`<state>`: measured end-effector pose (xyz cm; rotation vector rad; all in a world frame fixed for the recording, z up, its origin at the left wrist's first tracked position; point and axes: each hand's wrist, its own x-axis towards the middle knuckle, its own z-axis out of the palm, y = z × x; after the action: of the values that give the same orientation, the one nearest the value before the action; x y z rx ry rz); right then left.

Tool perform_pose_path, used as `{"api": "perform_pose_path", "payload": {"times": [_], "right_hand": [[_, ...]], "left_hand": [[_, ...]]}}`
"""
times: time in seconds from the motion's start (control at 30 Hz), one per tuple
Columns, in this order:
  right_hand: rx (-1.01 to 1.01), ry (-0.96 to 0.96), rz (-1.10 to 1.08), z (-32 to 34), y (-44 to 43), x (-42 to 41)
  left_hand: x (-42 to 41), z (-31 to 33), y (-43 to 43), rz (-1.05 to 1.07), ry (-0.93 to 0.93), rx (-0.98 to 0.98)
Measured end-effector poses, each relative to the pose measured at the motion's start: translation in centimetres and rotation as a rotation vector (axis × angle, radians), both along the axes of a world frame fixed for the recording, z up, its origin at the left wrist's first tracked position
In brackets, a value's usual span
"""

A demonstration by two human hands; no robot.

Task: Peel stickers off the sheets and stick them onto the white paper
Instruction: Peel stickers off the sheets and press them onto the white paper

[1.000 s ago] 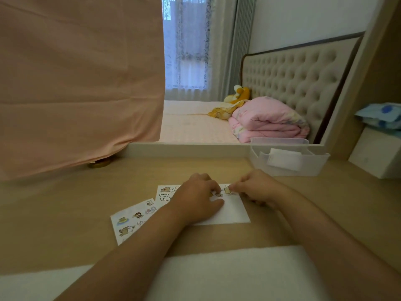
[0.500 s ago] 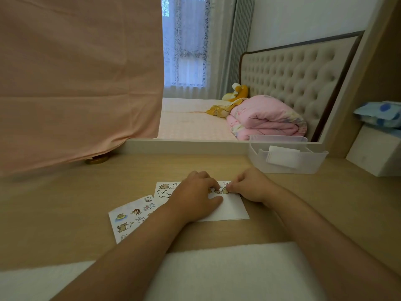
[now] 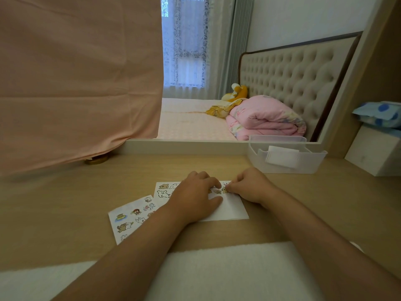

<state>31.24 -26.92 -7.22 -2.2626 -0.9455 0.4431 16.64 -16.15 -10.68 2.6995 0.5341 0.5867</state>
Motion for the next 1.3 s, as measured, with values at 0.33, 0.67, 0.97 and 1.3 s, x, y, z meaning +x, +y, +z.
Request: {"api": "perform_pose_path", "payload": {"times": [0.33,0.67,0.97,1.3], "right_hand": [[0.016,0.005,-0.016,0.3,-0.1,-0.1],[0.012,-0.1,0.062,0.2,-1.2,-0.2],[-0.005,-0.231,0.11,0.3,-2.4,0.1],[-0.235,-0.631,0.343,-0.3,-3.2,-1.9]], "left_hand": [[-0.5,0.3,-0.4,-0.036,0.085,0.099],[-0.4,0.1,-0.4,-0.032,0.092,0.095],[-0.1,-0.2,-0.3,-0.025,0.153,0.181],[-0.1,0.6,-0.1,0.009,0.157,0.152]]}}
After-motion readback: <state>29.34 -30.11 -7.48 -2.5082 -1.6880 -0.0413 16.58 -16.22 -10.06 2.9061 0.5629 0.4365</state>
